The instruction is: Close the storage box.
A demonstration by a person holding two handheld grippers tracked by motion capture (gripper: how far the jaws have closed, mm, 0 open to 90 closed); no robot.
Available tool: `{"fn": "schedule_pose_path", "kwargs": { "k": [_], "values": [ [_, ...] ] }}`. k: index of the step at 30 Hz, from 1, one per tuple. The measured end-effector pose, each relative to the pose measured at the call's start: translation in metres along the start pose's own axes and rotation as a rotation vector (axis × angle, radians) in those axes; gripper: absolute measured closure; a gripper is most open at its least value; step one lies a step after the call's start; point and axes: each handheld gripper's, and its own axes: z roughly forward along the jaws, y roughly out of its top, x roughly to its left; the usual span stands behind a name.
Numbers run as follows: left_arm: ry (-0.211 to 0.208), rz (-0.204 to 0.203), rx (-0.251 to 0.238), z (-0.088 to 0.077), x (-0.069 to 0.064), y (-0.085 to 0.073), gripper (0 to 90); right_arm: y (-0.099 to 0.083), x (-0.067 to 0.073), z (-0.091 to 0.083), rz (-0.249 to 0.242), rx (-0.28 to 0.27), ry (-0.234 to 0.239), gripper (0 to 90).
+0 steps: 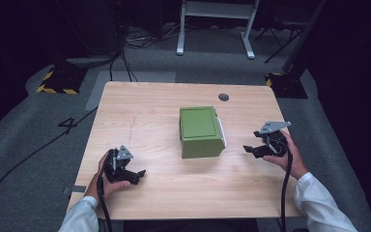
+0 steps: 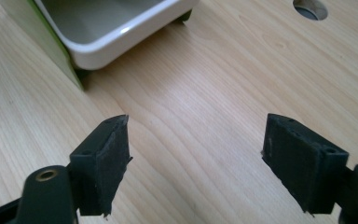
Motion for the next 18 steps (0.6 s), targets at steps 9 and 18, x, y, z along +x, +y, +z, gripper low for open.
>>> {"fn": "schedule_pose_path", "kwargs": {
  "k": [9, 18],
  "values": [
    [0.003, 0.004, 0.002, 0.0, 0.0, 0.0, 0.2, -0.02, 0.002, -0.011, -0.013, 0.02, -0.019, 23.1],
    [0.003, 0.003, 0.002, 0.0, 0.0, 0.0, 0.2, -0.047, 0.005, -0.017, -0.028, 0.051, -0.04, 22.8]
  ]
}}
